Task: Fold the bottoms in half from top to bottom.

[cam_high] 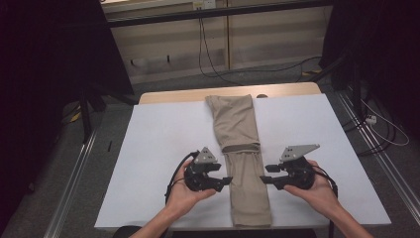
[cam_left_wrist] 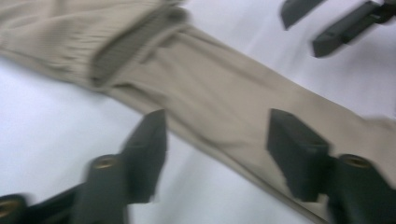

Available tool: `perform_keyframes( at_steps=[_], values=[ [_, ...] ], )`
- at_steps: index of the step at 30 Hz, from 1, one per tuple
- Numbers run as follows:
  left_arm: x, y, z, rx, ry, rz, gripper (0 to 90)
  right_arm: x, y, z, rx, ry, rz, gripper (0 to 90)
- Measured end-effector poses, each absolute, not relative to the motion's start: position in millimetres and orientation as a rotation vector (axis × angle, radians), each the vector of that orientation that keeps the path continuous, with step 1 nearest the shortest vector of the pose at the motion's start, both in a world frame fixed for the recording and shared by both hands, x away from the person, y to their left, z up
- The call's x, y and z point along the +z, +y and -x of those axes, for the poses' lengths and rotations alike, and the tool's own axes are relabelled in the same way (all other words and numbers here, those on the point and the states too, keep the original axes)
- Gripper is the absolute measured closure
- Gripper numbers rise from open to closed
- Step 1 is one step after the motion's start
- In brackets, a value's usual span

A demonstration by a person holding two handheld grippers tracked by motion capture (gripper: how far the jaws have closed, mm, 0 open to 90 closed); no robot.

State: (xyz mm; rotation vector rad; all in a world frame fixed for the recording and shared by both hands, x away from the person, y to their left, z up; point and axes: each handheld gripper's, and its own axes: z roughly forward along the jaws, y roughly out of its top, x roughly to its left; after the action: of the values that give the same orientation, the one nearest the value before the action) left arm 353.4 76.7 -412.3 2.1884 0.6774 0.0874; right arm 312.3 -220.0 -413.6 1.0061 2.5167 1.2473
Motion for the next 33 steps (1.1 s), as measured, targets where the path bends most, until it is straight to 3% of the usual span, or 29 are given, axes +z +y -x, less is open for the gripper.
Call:
perform_keyframes(
  at_steps=[4,12,18,25,27,30,33],
  values=[
    [-422,79,-370,0.106,0.746,-2.178,22.6,-418,-221,-335,1.226,2.45,-1.019,54.6],
    [-424,71,-415,0.284,0.779,-2.159,18.7,-418,-218,-389,1.145,2.378,-1.04,45.2],
    [-434,61,-442,0.296,0.8,-2.184,25.1,-421,-212,-416,1.119,2.378,-0.982,47.1],
    [-439,52,-452,0.319,0.803,-2.197,32.1,-437,-197,-422,1.044,2.454,-0.897,45.6],
    [-441,52,-453,0.294,0.816,-2.197,35.8,-442,-195,-423,1.008,2.464,-0.878,52.4],
    [-441,52,-452,0.298,0.79,-2.187,39.9,-444,-198,-425,1.032,2.453,-0.9,73.4],
    [-438,49,-453,0.333,0.769,-2.184,39.1,-442,-203,-428,1.041,2.449,-0.948,82.9]
  ],
)
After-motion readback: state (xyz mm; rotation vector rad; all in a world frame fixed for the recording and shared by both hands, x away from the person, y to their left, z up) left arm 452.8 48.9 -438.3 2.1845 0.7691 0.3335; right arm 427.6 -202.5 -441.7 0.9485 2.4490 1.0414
